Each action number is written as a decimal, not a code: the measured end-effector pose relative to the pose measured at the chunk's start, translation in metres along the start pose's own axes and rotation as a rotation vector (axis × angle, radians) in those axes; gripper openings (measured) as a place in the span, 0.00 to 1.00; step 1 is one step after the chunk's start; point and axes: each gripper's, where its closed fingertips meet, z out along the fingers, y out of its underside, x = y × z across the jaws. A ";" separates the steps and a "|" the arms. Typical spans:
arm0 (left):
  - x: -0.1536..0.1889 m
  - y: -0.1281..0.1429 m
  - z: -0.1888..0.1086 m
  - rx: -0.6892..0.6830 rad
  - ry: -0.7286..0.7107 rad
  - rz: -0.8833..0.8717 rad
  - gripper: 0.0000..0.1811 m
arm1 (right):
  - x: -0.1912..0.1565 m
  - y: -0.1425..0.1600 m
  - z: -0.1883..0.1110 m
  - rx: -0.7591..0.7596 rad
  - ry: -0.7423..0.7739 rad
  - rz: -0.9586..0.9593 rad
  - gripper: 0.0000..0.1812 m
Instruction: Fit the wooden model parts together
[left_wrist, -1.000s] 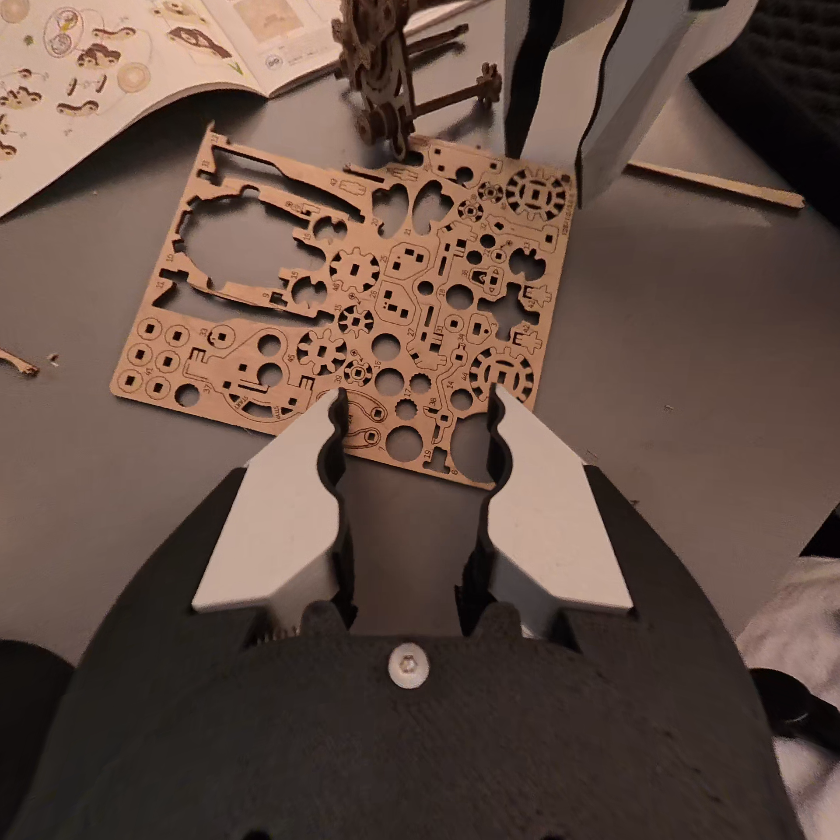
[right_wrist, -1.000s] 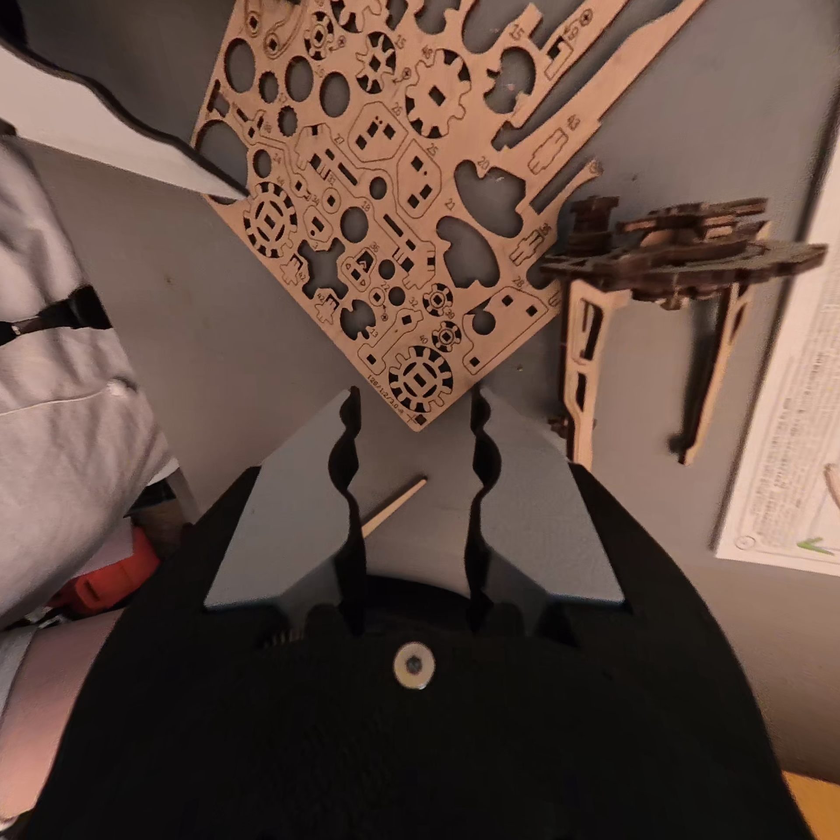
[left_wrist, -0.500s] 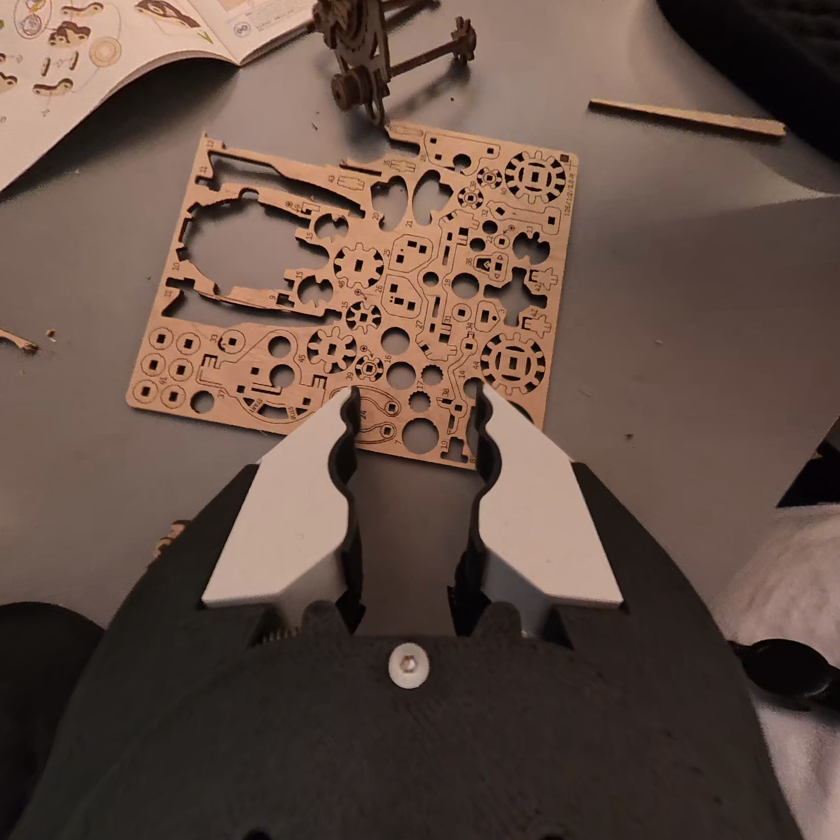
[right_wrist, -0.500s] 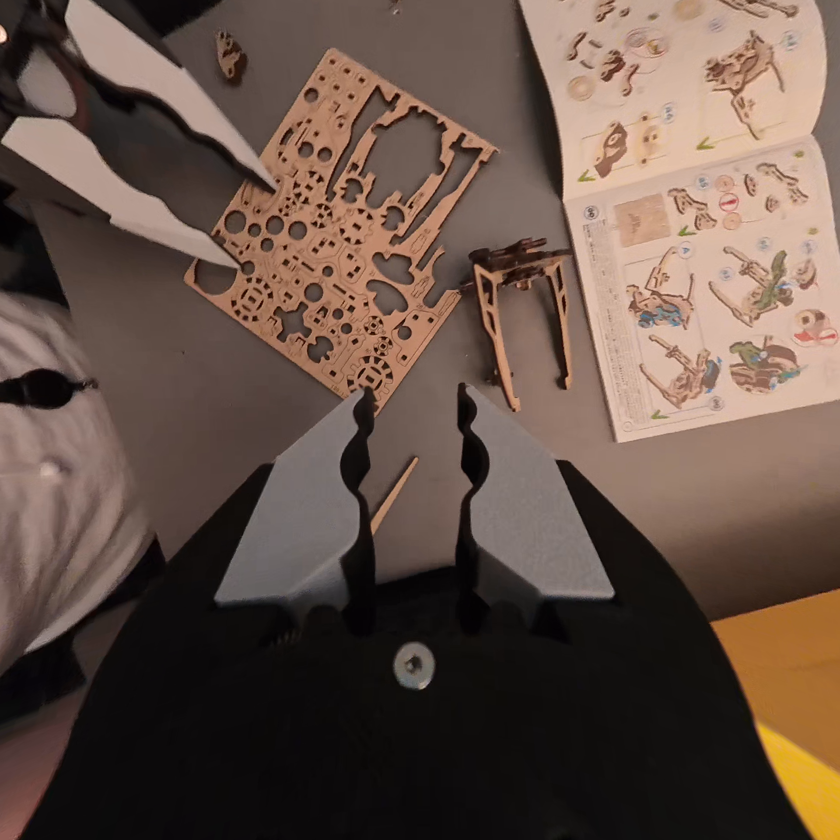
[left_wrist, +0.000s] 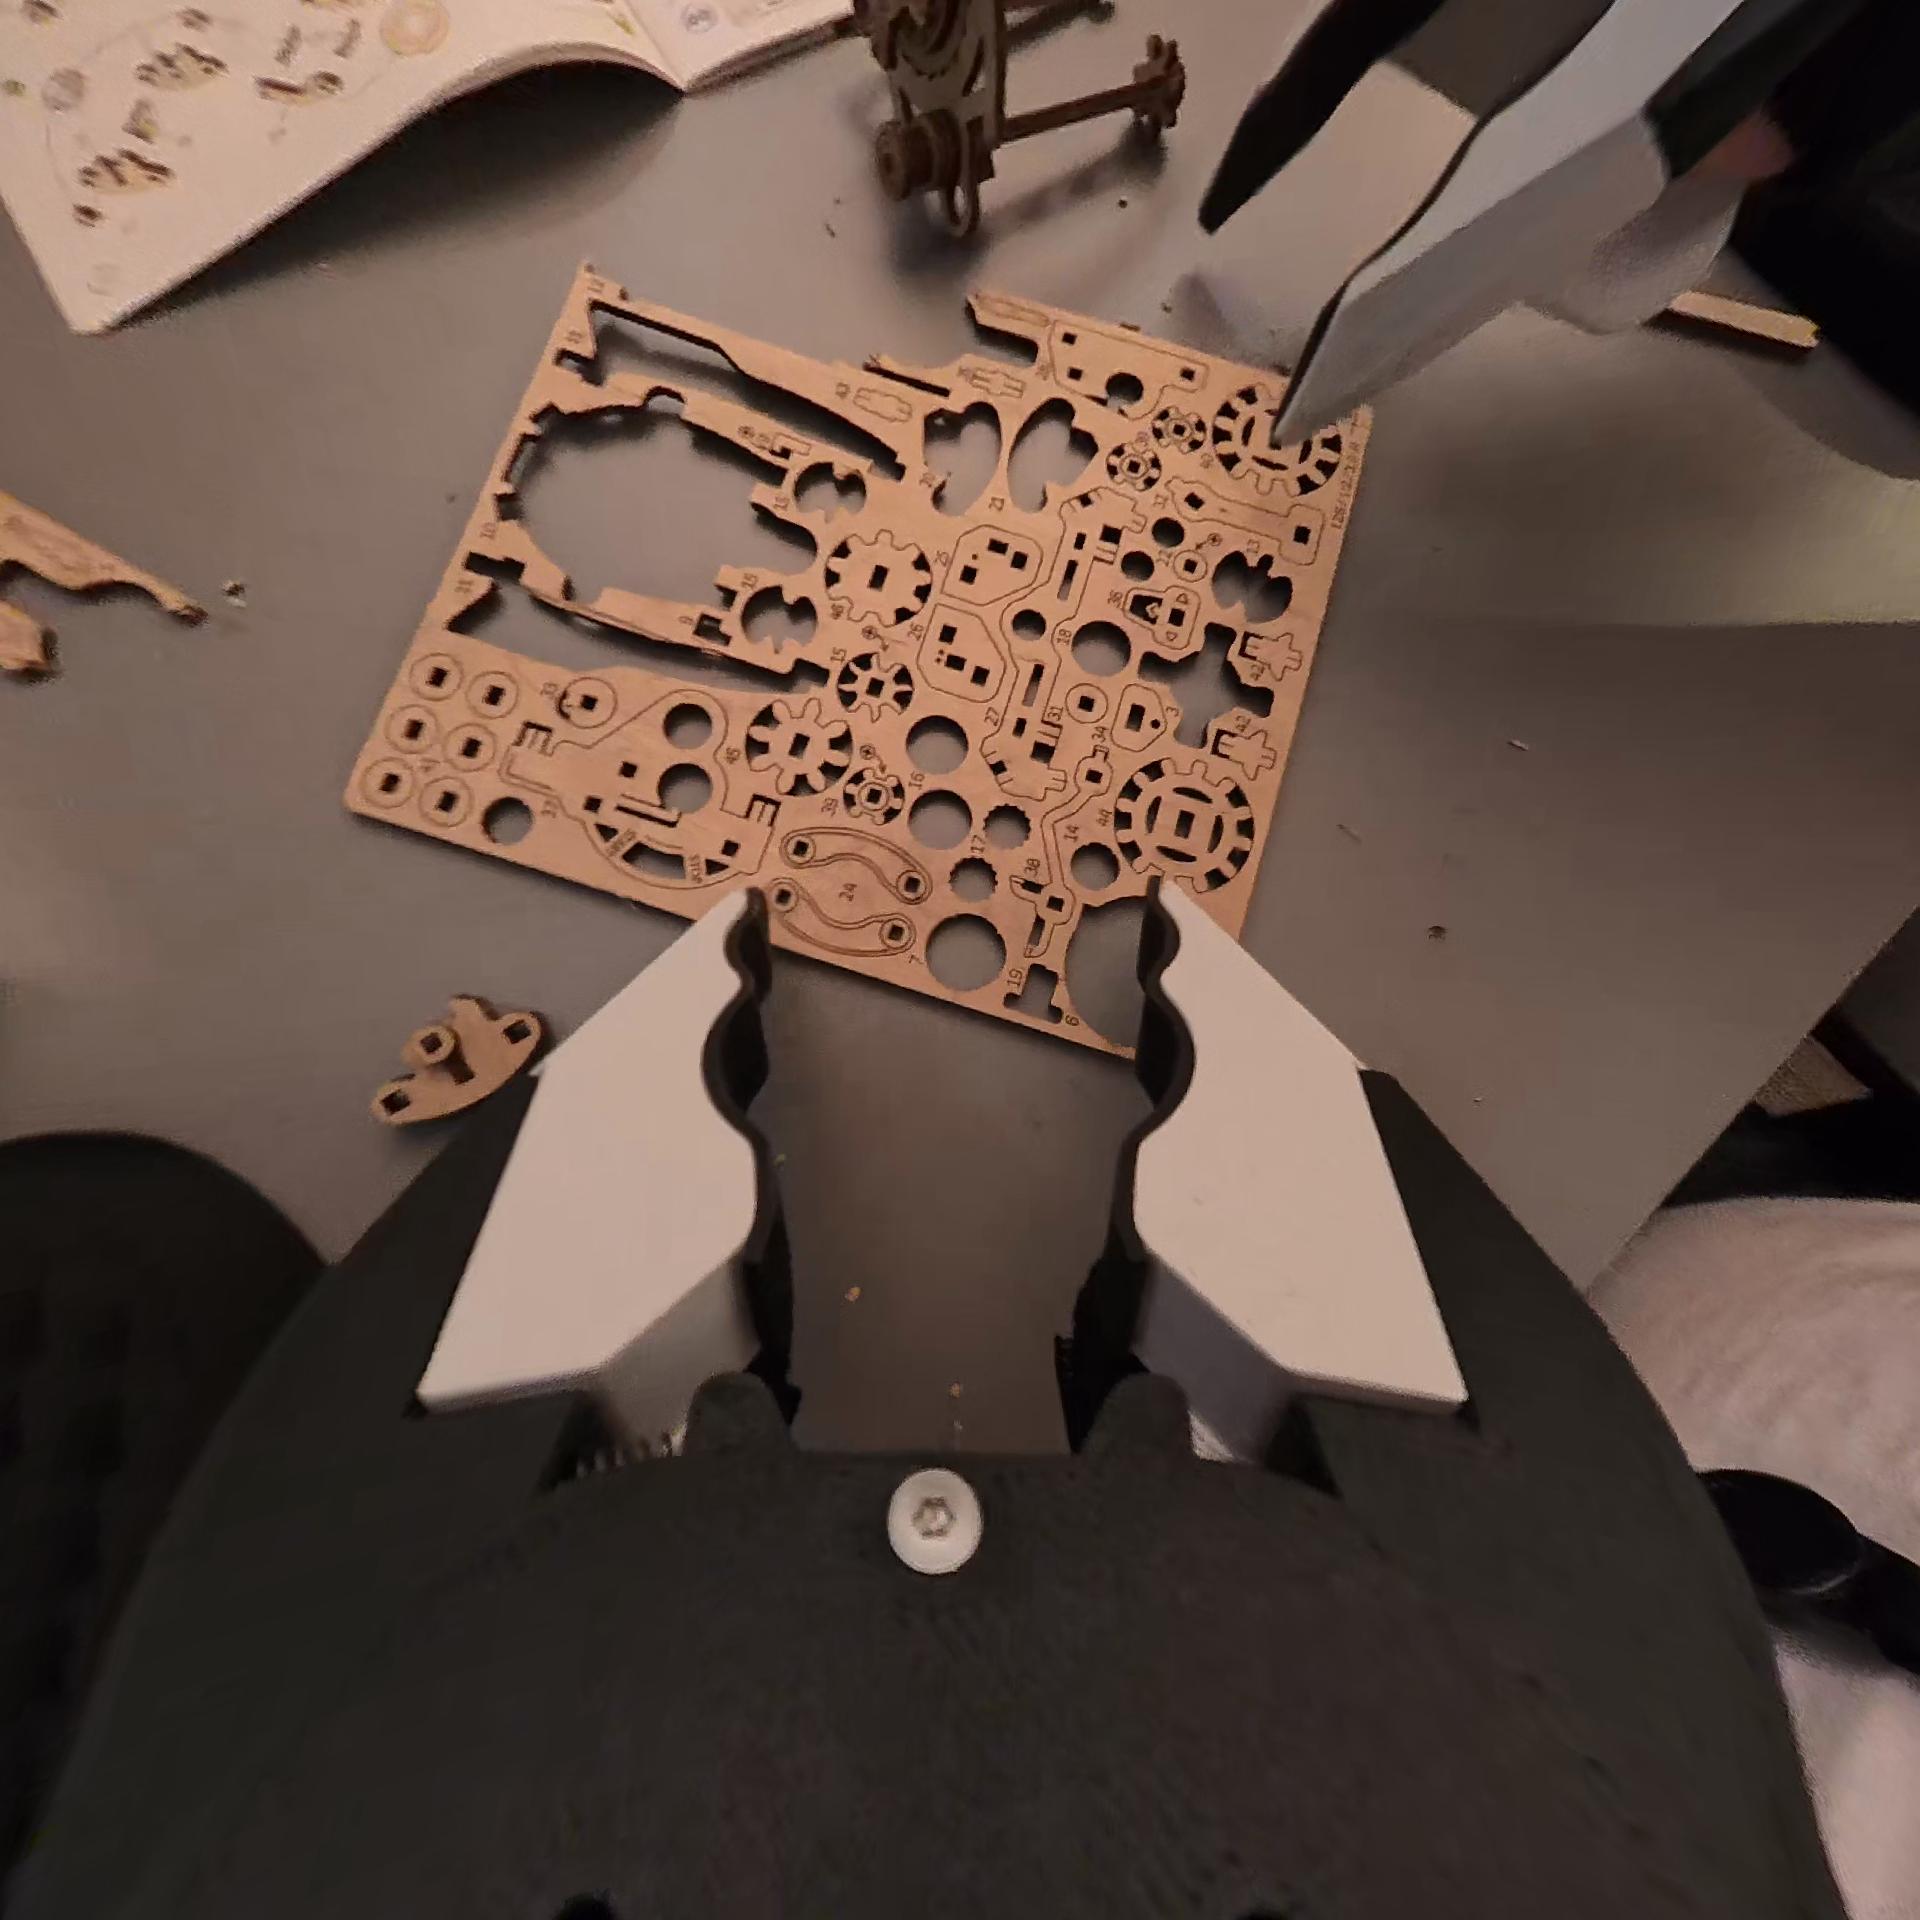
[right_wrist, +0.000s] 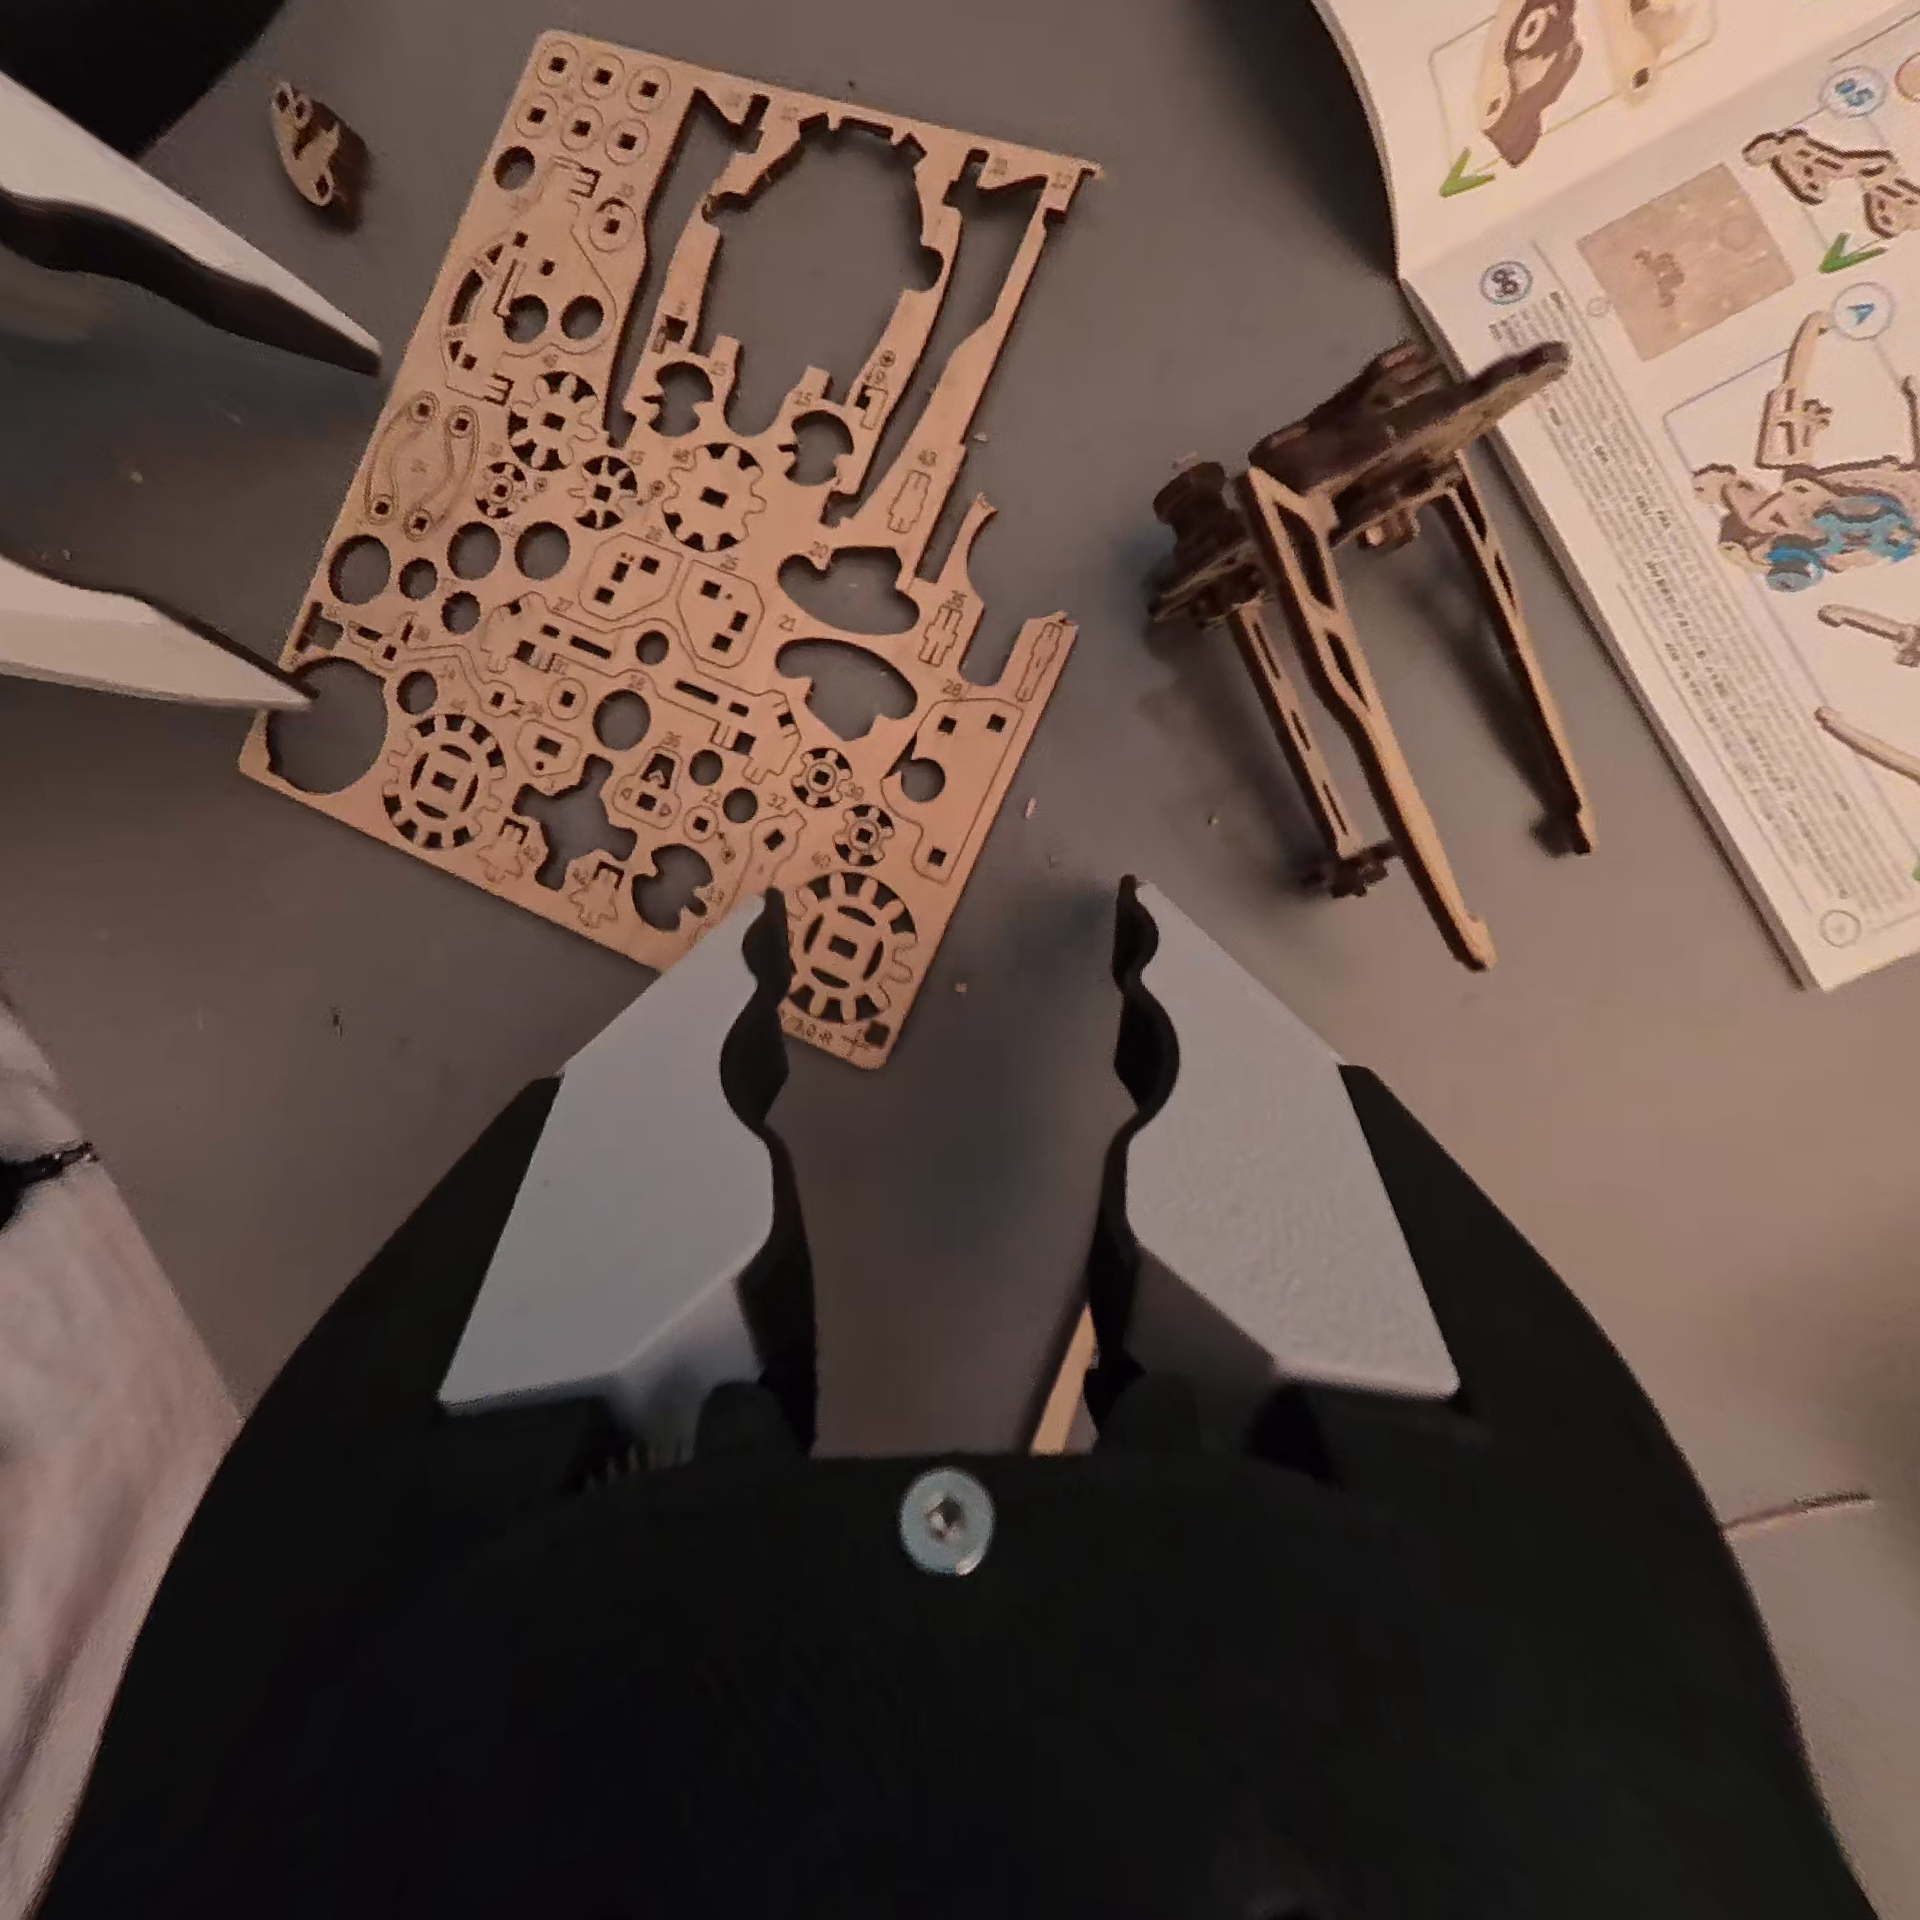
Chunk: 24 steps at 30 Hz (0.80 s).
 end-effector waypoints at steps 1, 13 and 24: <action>-0.002 -0.001 -0.003 0.021 -0.017 -0.007 0.39 | -0.001 -0.002 0.003 0.001 -0.003 0.007 0.35; 0.001 0.001 0.005 0.065 0.014 -0.052 0.40 | -0.018 -0.010 0.009 0.043 -0.078 0.226 0.34; 0.018 0.000 0.013 0.080 -0.010 0.062 0.48 | -0.016 -0.031 -0.014 0.189 -0.323 0.551 0.34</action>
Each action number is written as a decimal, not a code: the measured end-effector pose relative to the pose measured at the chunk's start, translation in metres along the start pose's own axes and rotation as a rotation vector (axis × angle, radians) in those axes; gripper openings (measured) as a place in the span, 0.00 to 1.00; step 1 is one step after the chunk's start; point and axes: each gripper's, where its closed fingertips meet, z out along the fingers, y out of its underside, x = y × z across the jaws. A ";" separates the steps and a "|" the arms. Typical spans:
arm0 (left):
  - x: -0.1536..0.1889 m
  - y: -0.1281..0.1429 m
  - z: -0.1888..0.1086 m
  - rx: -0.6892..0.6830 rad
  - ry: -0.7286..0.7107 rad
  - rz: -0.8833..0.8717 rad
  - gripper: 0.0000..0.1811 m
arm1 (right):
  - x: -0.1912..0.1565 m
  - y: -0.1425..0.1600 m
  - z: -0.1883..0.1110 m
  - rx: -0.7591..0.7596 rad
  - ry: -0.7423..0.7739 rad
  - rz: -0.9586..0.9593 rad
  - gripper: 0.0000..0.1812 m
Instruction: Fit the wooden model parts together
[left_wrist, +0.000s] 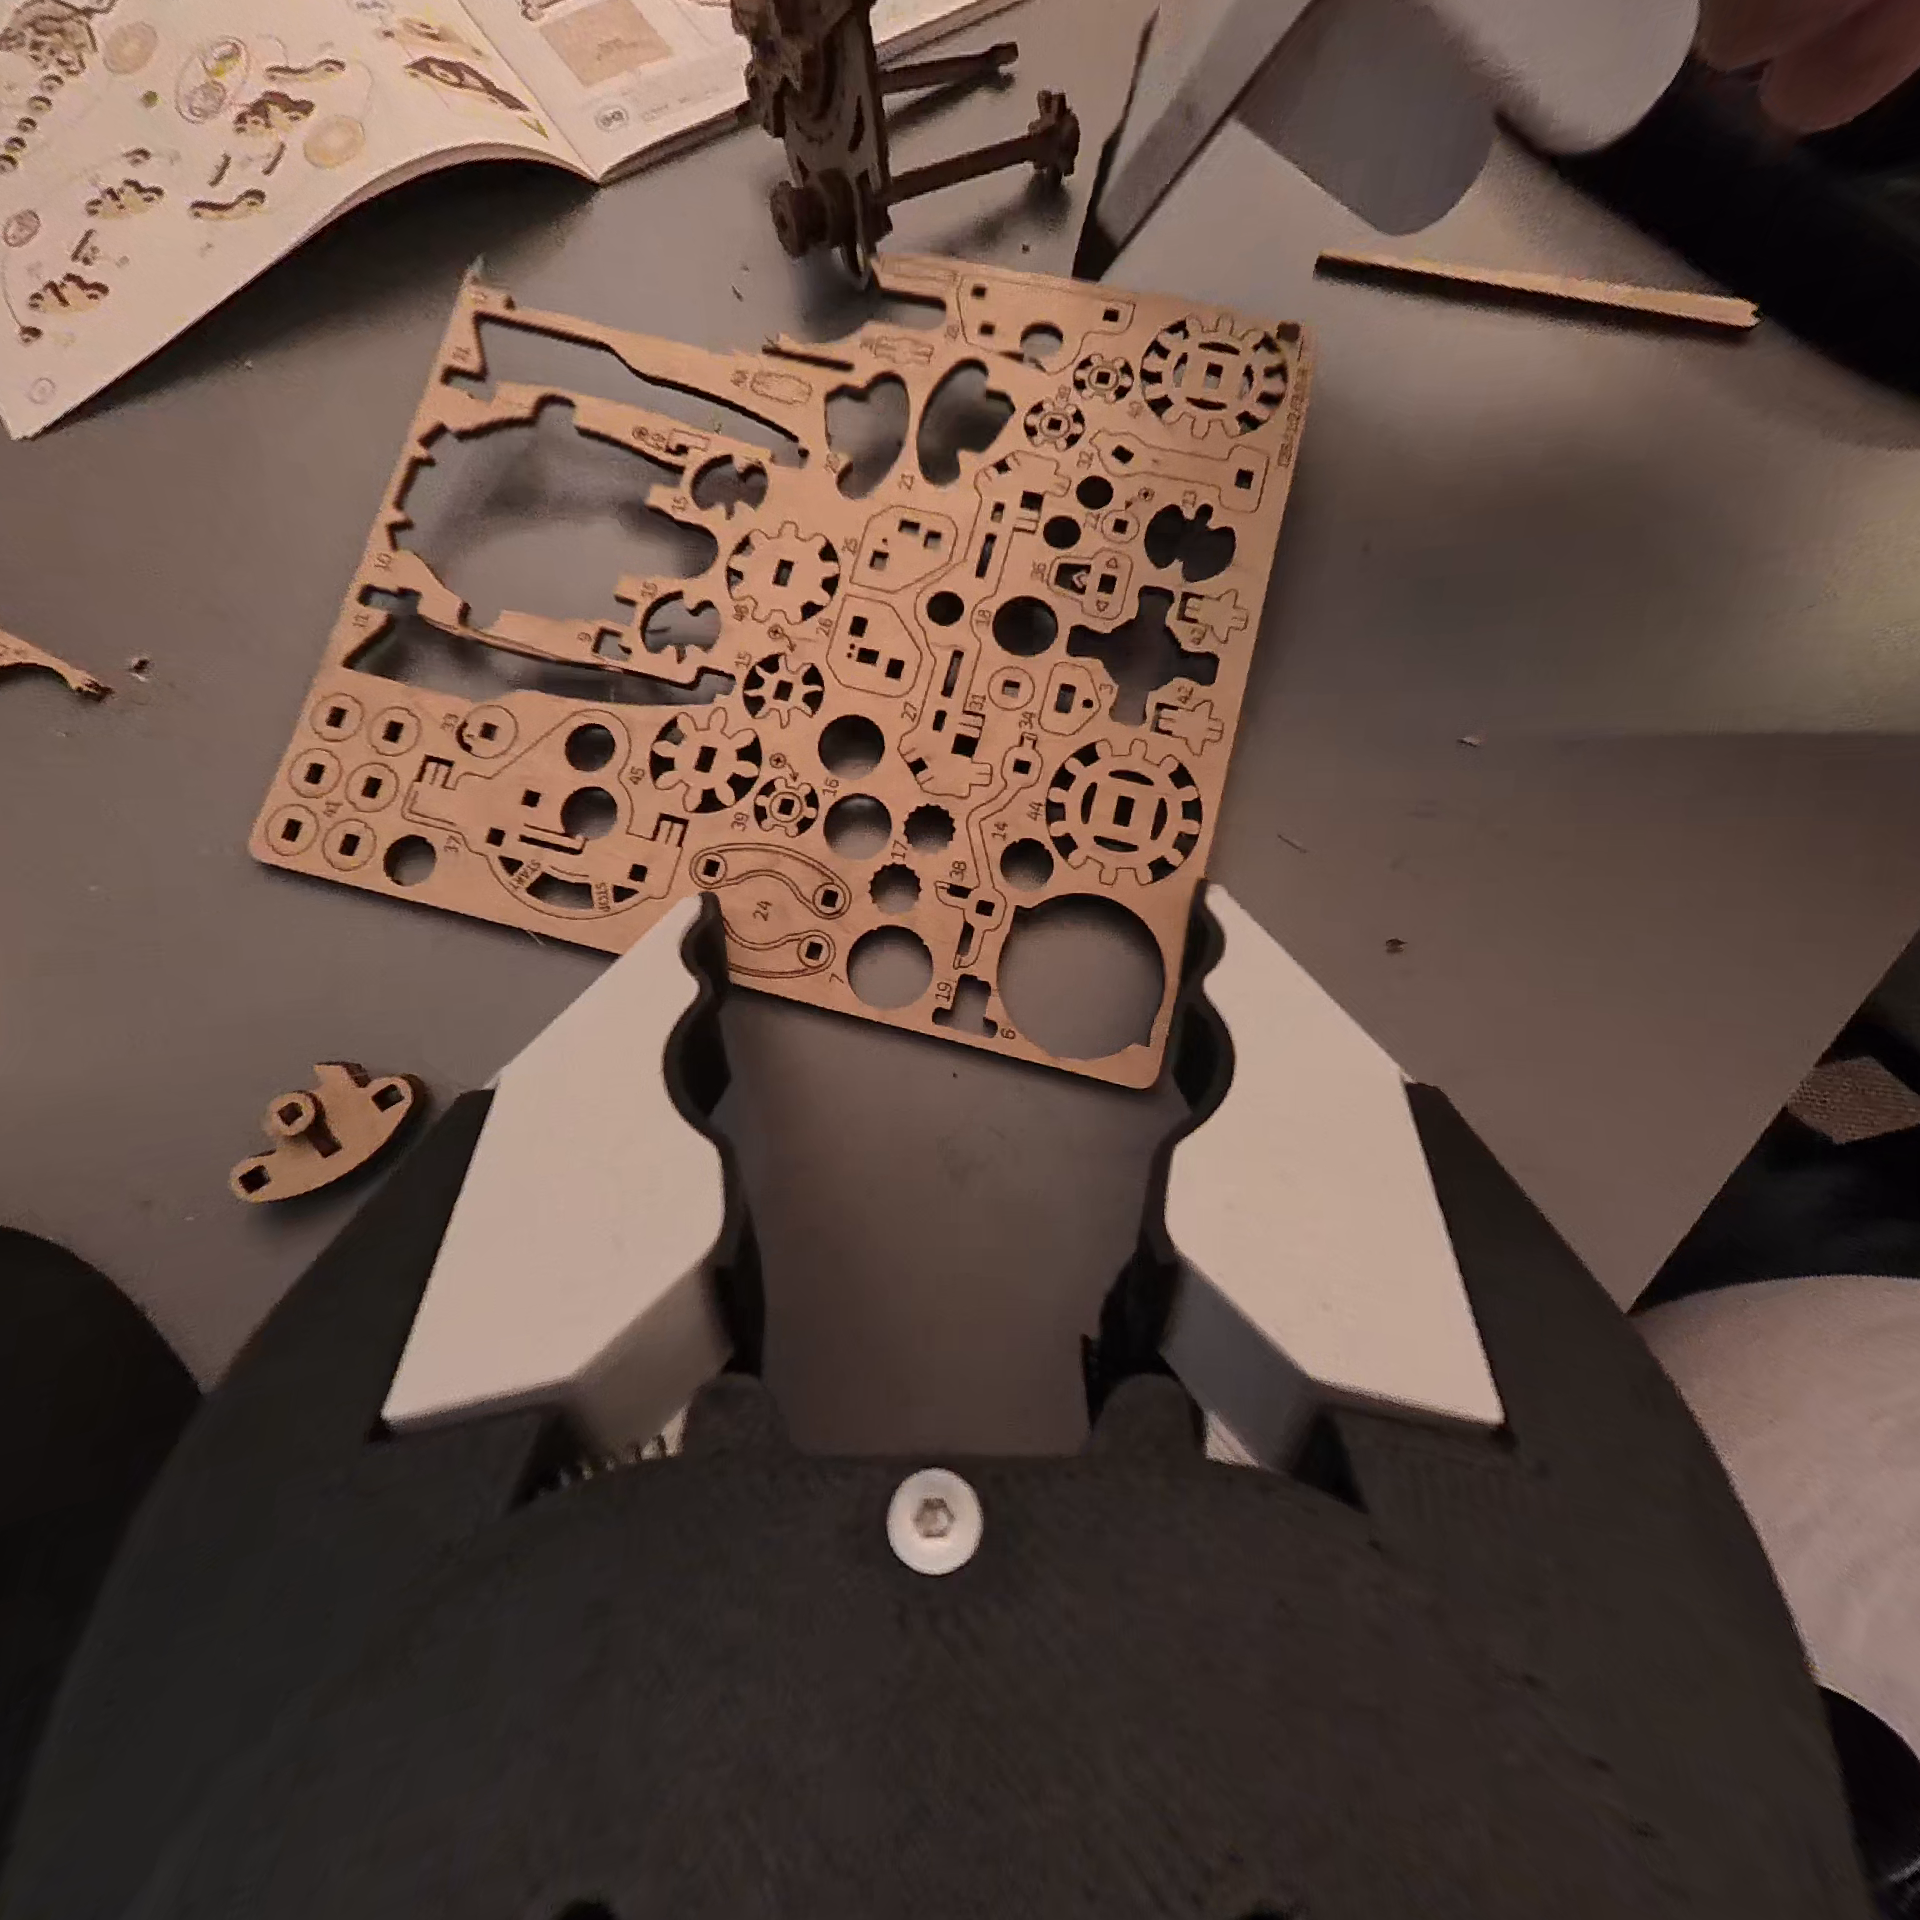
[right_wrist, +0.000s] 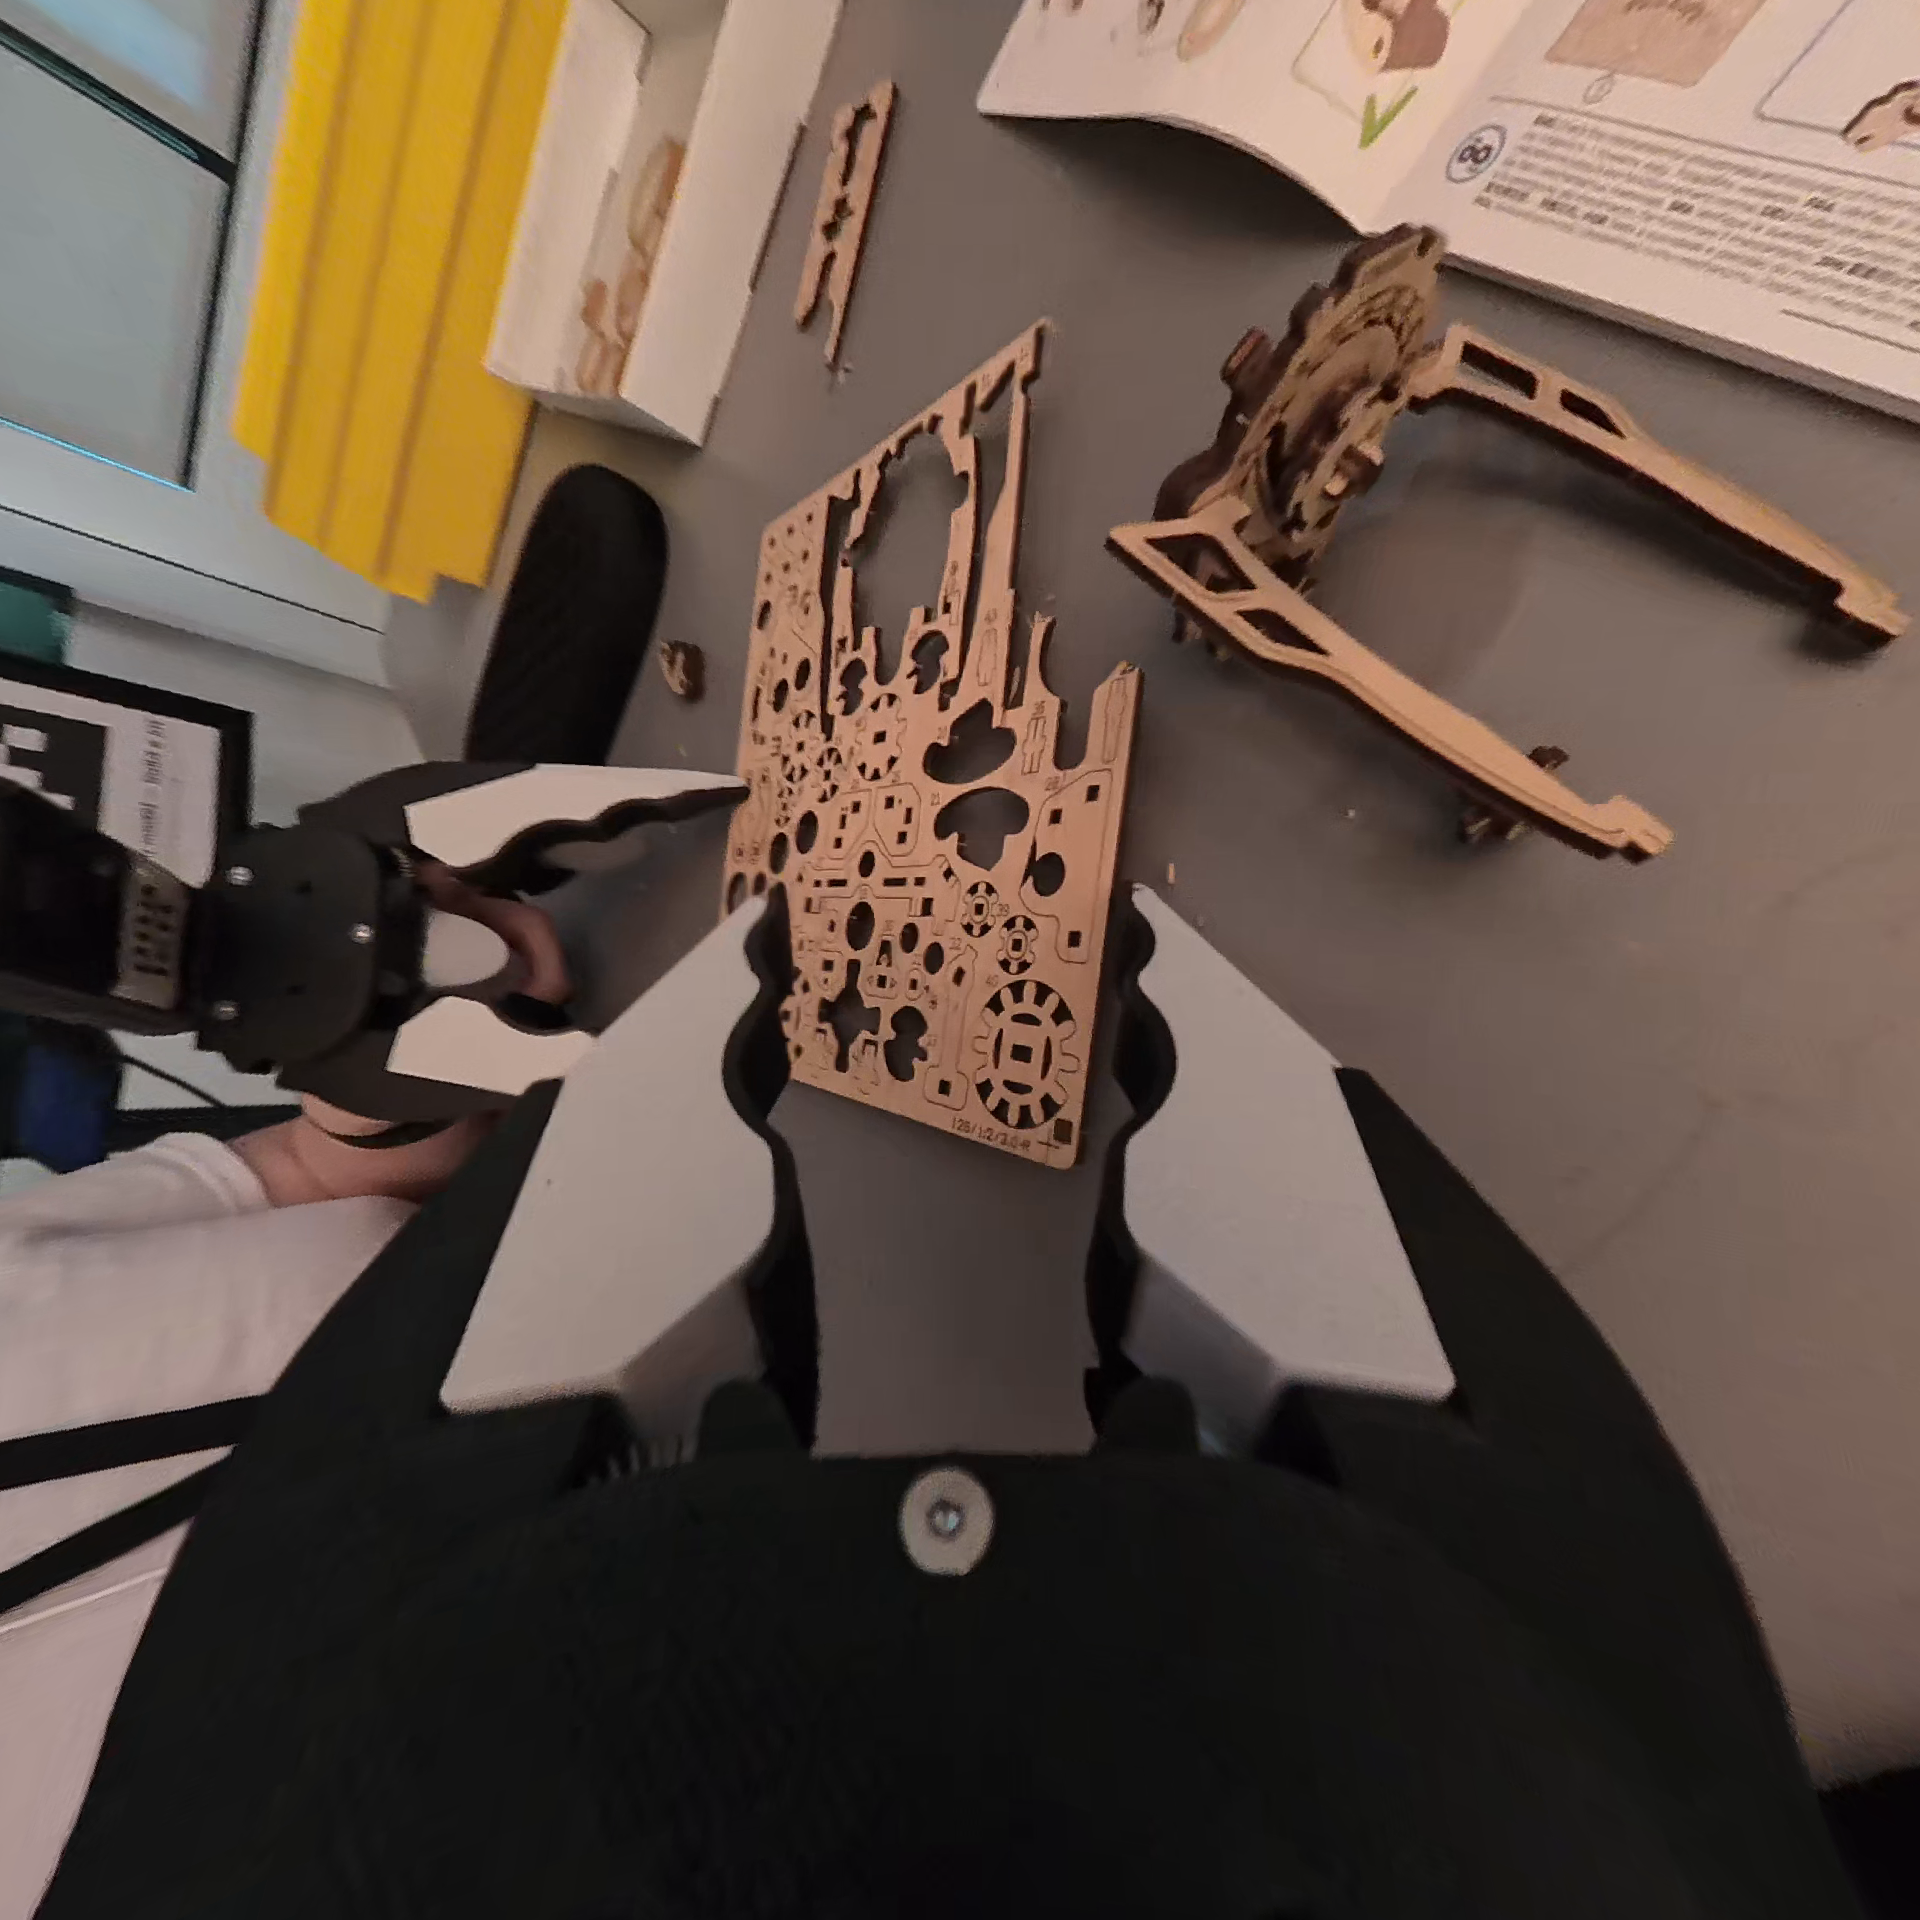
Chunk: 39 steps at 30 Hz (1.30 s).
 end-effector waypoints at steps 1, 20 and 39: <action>0.000 0.000 0.000 0.003 0.000 0.001 0.48 | -0.002 -0.002 -0.002 0.011 -0.021 0.015 0.34; 0.000 0.002 -0.003 0.038 -0.099 0.094 0.46 | -0.038 -0.006 -0.026 -0.017 -0.247 0.132 0.21; 0.004 0.006 -0.011 0.058 -0.072 0.089 0.42 | -0.026 0.024 -0.010 -0.106 -0.245 0.193 0.26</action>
